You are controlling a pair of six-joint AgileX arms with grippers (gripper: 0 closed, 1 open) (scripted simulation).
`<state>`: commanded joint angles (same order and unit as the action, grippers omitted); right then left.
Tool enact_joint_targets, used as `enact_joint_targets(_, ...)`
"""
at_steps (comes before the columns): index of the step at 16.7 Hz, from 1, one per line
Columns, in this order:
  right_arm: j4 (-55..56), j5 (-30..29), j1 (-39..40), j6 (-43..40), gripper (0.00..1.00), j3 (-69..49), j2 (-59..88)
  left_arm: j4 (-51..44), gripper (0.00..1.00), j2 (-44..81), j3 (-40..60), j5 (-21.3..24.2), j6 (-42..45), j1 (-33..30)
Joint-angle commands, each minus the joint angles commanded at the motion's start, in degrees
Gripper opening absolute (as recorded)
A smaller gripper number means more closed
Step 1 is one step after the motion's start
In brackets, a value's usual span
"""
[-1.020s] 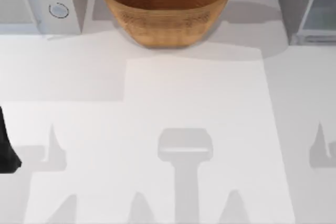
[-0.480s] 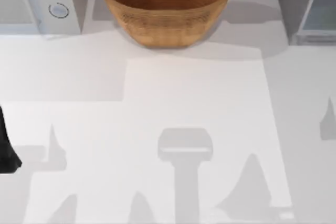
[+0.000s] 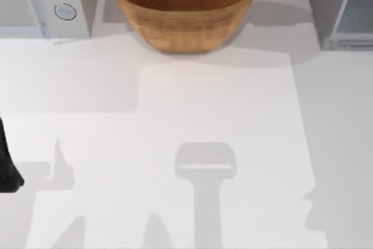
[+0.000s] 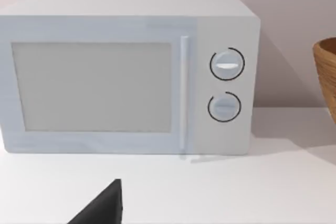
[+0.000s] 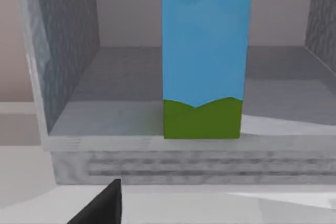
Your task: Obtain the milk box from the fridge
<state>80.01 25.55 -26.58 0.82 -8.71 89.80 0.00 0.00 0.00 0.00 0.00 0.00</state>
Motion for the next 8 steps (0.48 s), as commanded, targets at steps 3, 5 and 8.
enact_joint_targets(3,8.64,2.61,-2.68,0.15,1.0,-1.19,8.93,0.0,1.0,0.0,0.0,0.0,0.0,0.0)
enact_joint_targets(5,11.85,3.61,-3.7,0.2,1.0,-1.69,12.09,0.0,1.0,0.0,0.0,0.0,0.0,0.0)
enact_joint_targets(8,12.71,3.9,-3.99,0.21,1.0,-1.85,12.95,0.0,1.0,0.0,0.0,0.0,0.0,0.0)
